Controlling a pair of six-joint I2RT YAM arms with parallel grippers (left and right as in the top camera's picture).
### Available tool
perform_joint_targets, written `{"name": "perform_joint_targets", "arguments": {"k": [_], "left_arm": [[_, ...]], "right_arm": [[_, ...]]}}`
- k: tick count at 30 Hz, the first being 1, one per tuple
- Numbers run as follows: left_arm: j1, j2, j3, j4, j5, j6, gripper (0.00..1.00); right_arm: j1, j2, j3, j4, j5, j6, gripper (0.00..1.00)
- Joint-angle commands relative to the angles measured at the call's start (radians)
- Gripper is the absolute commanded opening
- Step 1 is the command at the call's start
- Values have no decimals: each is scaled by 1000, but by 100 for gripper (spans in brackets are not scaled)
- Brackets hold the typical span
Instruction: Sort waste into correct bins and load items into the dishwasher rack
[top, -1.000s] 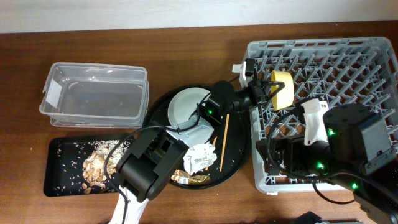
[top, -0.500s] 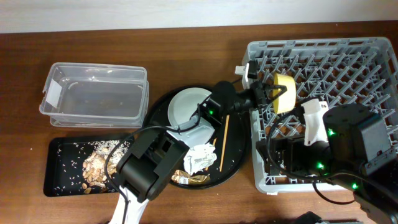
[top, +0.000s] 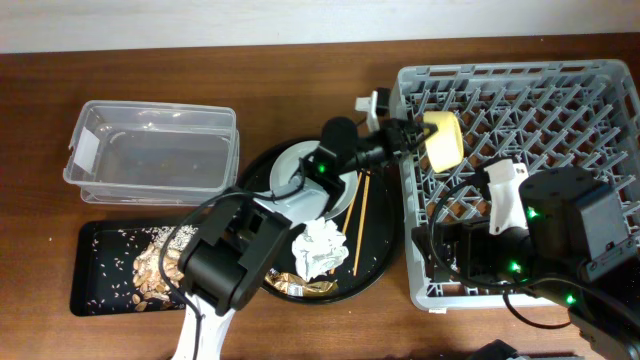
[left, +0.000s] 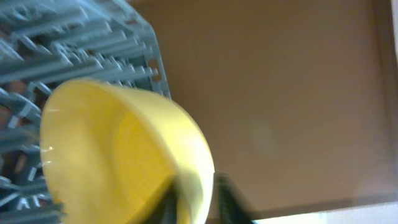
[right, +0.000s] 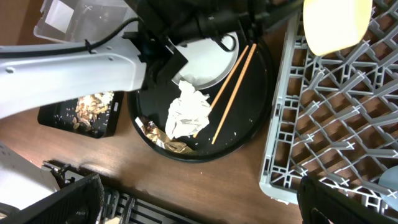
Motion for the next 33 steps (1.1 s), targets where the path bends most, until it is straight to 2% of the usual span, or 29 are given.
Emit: {"name": "perform_joint_targets", "arguments": {"k": [1,2,3,5,7,9,10,11,16,18,20,21,22,24,25,29,33], "left_arm": [[19,13,12,-3,50,-6,80],[23,13,12,-15,64,-6,87],[29,13,12,-19,76,-6,87],[50,13,12,-33,118,-6,97],[80,12,12,-2,183,-7,99],[109,12,12,108,241,-11,99],[127,11,12,195,251,-67,99],[145,6,12,209,260,-117,99],[220,-98,12,200,388,-119,99],[245,-168,12,134,404,-83,99],[268,-262,12,-76,435,49,99],[276,-316,12,-250,437,172,99],[282,-400,12,-586,386,388,99],[288,-503,12,-1022,203,655,99],[291,-611,12,-1390,-47,845,99],[291,-774,12,-1814,-385,969,99],[291,-933,12,-2025,-521,972,99]], "right_arm": [[5,-6,2,0,10,1,98],[5,-6,2,0,9,2,98],[5,-6,2,0,10,1,98],[5,-6,2,0,9,2,98],[5,-6,2,0,10,1,98],[5,-6,2,0,10,1,98],[5,-6,2,0,10,1,98],[5,-6,2,0,9,1,98],[5,-6,2,-26,8,2,98],[5,-6,2,-23,8,2,98],[5,-6,2,-27,8,2,98],[5,-6,2,-28,8,2,98],[5,-6,2,-27,9,2,98],[5,-5,2,-27,8,2,98],[5,-5,2,-28,8,2,98],[5,-5,2,-34,9,2,98],[5,-5,2,-30,8,2,98]]}}
